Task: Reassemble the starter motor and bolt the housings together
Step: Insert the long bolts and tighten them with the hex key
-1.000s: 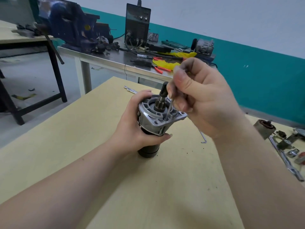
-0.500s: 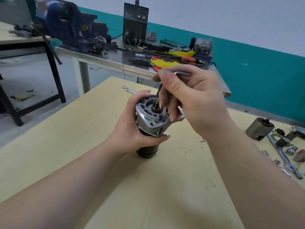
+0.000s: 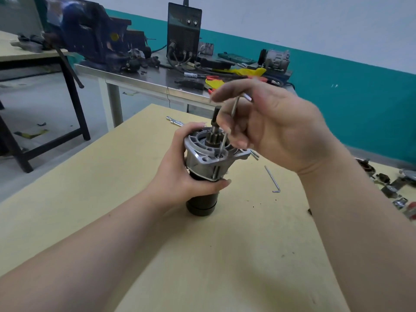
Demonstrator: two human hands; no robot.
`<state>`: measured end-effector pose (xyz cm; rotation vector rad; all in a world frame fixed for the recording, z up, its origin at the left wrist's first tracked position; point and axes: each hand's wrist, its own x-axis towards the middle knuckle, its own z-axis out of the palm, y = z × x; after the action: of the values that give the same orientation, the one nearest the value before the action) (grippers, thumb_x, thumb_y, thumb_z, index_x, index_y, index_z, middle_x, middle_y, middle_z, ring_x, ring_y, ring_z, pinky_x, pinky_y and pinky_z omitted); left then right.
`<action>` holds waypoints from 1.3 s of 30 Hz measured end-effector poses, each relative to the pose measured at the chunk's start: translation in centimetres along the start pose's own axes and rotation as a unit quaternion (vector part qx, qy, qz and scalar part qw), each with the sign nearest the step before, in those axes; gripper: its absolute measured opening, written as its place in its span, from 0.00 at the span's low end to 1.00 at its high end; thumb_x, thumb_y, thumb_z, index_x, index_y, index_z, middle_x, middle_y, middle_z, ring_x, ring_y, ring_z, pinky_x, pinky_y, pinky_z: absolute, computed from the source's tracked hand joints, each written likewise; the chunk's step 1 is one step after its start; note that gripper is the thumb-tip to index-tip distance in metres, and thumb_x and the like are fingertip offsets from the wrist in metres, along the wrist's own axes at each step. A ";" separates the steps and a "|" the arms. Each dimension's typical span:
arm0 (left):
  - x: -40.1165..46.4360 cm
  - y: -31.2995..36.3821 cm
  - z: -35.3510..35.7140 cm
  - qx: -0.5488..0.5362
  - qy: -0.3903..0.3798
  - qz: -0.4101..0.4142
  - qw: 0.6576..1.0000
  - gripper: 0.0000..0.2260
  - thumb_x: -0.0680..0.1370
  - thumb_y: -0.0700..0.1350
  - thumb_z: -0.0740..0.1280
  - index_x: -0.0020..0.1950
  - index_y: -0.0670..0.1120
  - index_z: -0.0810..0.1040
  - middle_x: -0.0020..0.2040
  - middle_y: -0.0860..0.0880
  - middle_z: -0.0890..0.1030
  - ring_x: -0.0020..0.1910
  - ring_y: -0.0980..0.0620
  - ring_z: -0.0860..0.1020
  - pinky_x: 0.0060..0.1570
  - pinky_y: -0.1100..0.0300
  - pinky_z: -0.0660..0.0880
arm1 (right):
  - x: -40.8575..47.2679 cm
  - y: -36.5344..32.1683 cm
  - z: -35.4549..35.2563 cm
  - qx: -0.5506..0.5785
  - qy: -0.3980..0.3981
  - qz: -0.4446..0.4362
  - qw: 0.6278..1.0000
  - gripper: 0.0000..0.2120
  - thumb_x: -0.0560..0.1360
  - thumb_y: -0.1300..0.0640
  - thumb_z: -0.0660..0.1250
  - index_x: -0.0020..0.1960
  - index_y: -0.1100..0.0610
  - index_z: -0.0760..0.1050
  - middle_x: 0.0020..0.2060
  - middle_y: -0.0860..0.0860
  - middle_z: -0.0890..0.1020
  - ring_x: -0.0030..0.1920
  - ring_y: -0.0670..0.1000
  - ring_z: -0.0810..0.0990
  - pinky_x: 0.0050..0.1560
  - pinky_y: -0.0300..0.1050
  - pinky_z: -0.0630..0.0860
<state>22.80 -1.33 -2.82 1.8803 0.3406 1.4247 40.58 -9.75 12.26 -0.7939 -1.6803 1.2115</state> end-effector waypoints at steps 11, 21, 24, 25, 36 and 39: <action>-0.5 0.5 0.9 0.009 0.025 -0.008 1.000 0.46 0.65 0.40 0.87 0.76 0.54 0.66 0.69 0.53 0.79 0.70 0.48 0.80 0.67 0.62 0.75 | 1.3 0.3 5.8 -0.523 0.385 -0.127 0.750 0.24 0.85 0.48 0.65 0.34 0.59 0.76 0.24 0.51 0.72 0.27 0.54 0.70 0.29 0.50 0.64; -1.0 0.2 1.6 0.046 0.038 -0.004 0.998 0.48 0.64 0.43 0.89 0.77 0.49 0.67 0.72 0.42 0.75 0.72 0.40 0.77 0.70 0.45 0.77 | 2.3 -2.6 6.4 -0.700 0.346 0.064 0.621 0.11 0.81 0.54 0.61 0.62 0.52 0.77 0.36 0.49 0.68 0.41 0.58 0.71 0.34 0.46 0.60; -1.1 0.0 1.3 0.040 0.032 0.005 0.999 0.47 0.65 0.46 0.88 0.77 0.52 0.66 0.73 0.48 0.75 0.73 0.42 0.77 0.71 0.50 0.76 | 1.8 -2.3 4.6 -0.542 0.282 0.027 0.791 0.18 0.85 0.44 0.61 0.44 0.55 0.77 0.30 0.47 0.75 0.33 0.49 0.76 0.32 0.46 0.67; -1.0 0.0 1.2 0.034 0.023 0.007 0.999 0.47 0.65 0.46 0.88 0.77 0.52 0.66 0.73 0.49 0.75 0.73 0.43 0.77 0.71 0.52 0.76 | 1.1 -2.3 4.2 -0.453 0.258 0.011 0.853 0.20 0.85 0.42 0.62 0.44 0.55 0.79 0.28 0.48 0.76 0.29 0.46 0.75 0.30 0.44 0.69; -0.7 -0.5 1.1 0.031 0.011 0.029 0.999 0.47 0.65 0.45 0.88 0.77 0.49 0.66 0.75 0.44 0.72 0.73 0.40 0.76 0.73 0.44 0.75 | -0.8 1.3 4.0 -0.310 0.331 -0.166 0.875 0.12 0.80 0.57 0.75 0.42 0.63 0.79 0.30 0.52 0.78 0.29 0.49 0.76 0.29 0.46 0.73; -0.8 -0.2 1.2 0.026 0.023 0.015 0.999 0.47 0.65 0.42 0.88 0.77 0.45 0.65 0.73 0.43 0.74 0.72 0.40 0.77 0.72 0.47 0.75 | -0.6 3.4 6.4 -0.249 0.448 -0.206 0.834 0.08 0.80 0.56 0.75 0.44 0.58 0.81 0.34 0.43 0.81 0.34 0.46 0.79 0.34 0.42 0.74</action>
<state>23.73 -2.12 -3.66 1.9046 0.3769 1.4941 35.00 -11.61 8.03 -1.0196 -1.2355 0.0079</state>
